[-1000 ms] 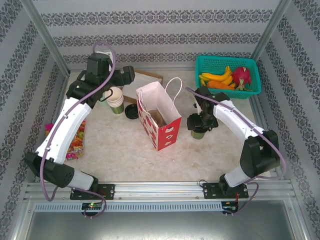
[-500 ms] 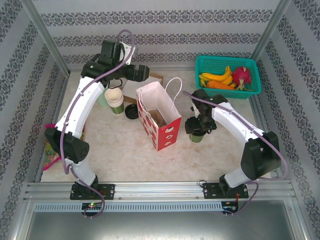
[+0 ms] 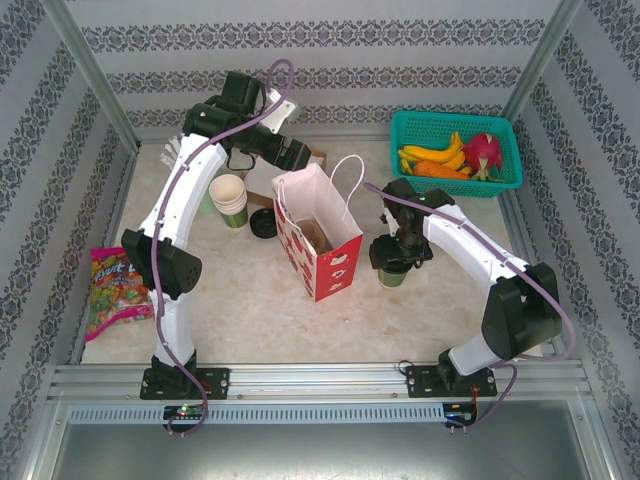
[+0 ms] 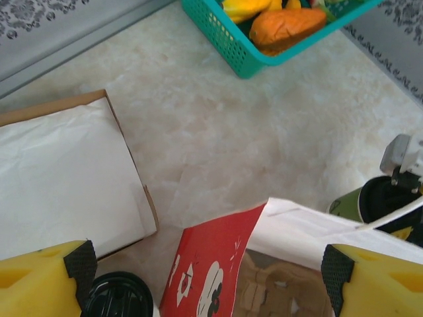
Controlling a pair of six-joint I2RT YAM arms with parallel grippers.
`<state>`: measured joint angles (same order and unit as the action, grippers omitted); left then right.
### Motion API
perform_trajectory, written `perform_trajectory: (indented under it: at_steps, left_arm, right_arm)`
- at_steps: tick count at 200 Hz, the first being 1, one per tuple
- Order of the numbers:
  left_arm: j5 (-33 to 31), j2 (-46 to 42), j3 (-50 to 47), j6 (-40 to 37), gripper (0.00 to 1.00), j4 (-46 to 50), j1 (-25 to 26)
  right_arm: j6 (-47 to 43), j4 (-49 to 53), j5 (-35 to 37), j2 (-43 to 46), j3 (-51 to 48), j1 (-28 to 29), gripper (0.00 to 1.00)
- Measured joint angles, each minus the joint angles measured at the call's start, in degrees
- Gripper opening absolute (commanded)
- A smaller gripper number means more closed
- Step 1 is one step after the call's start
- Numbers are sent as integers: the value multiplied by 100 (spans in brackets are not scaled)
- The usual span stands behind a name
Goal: Pack the takeout coffee
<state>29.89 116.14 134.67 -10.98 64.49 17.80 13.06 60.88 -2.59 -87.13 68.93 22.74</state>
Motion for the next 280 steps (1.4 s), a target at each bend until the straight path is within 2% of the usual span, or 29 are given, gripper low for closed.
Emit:
perform_trajectory:
  at_steps: [32, 64, 128, 164, 228, 280]
  left_arm:
    - [146, 42, 2, -538, 78, 411, 13]
    - [11, 162, 37, -798, 64, 566, 72]
    - [-205, 422, 63, -911, 32, 566, 201]
    - [-203, 420, 63, -879, 20, 568, 201]
    - [-142, 188, -431, -413, 0, 437, 201]
    - [-168, -286, -1130, 197, 0, 197, 201]
  right_arm:
    - [2, 50, 0, 0, 2, 42, 68]
    - [4, 66, 2, 7, 2, 42, 68]
    - [11, 111, 2, 269, 0, 68, 66]
    - [28, 109, 4, 367, -22, 79, 66]
    - [116, 109, 22, 688, -332, 79, 65]
    - [188, 101, 50, 839, -411, 79, 65]
